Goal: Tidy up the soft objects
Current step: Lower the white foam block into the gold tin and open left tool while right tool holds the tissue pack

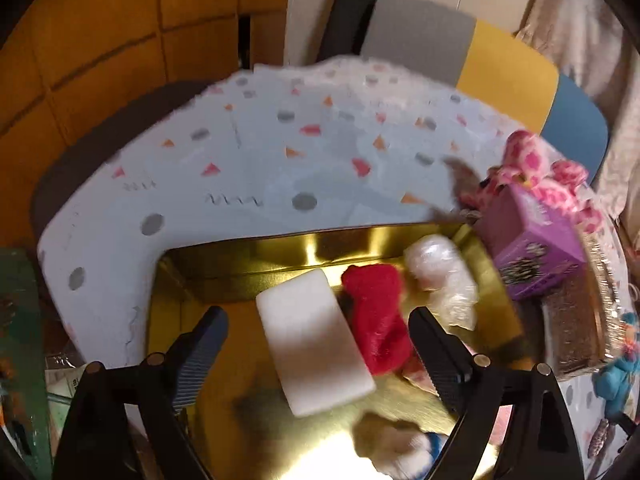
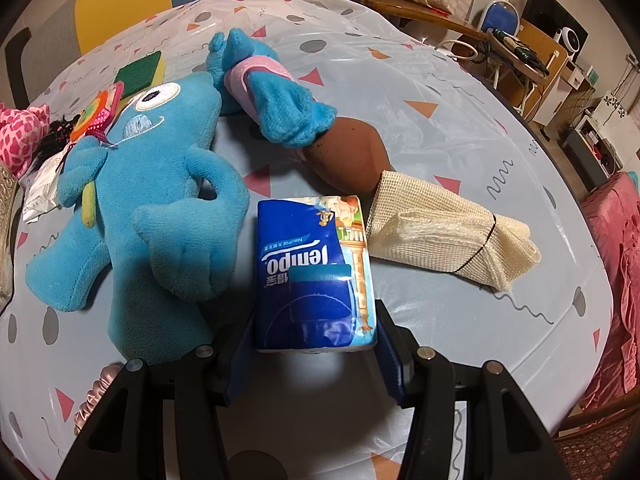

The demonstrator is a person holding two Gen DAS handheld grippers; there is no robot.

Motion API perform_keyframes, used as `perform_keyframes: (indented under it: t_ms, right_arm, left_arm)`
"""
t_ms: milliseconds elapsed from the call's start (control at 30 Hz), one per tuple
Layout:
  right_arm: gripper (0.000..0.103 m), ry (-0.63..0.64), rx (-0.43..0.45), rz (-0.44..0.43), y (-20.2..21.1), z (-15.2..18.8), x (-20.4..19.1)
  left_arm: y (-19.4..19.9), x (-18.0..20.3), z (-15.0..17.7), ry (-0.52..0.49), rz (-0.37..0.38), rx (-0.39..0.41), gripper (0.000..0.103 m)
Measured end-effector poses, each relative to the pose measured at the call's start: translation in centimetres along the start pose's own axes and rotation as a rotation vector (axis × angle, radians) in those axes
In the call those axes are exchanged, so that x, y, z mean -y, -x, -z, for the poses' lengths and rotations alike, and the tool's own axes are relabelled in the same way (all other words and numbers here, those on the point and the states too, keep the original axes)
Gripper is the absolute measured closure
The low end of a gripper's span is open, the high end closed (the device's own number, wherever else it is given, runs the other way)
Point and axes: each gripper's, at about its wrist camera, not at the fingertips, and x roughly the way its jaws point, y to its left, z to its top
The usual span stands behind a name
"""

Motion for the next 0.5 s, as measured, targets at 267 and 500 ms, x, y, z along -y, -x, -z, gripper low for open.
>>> perform_keyframes:
  t_ms: [267,500]
  right_arm:
    - [0.05,0.009,0.002,0.007,0.1,0.0,-0.2]
    - [0.05,0.012,0.002,0.014,0.2,0.1,-0.4]
  left_arm:
    - [7.2,3.3,5.9,-0.046,0.059,0.134,0.007]
    - [9.7,4.9,9.8,-0.086,0.081,0.164,0.007]
